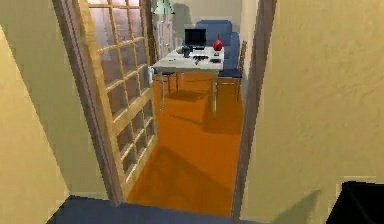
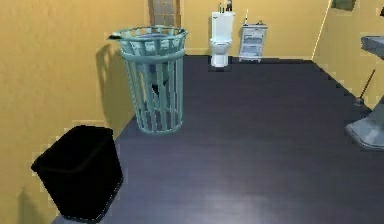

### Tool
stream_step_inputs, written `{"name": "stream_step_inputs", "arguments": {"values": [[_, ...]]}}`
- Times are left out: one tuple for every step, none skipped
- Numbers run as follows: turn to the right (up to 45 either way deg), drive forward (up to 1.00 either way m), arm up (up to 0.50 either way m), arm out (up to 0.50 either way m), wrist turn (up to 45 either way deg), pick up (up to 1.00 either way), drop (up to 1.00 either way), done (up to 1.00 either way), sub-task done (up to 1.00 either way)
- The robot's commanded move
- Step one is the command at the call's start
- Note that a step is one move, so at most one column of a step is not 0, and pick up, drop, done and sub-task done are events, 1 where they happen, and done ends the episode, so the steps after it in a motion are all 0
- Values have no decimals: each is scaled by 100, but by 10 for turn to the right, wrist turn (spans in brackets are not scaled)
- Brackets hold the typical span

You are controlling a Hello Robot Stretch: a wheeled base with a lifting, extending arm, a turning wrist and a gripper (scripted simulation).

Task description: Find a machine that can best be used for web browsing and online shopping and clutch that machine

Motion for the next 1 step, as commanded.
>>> {"name": "stream_step_inputs", "arguments": {"values": [[-150, 0, 0, 0, 0, 0, 0, 0, 0]]}}
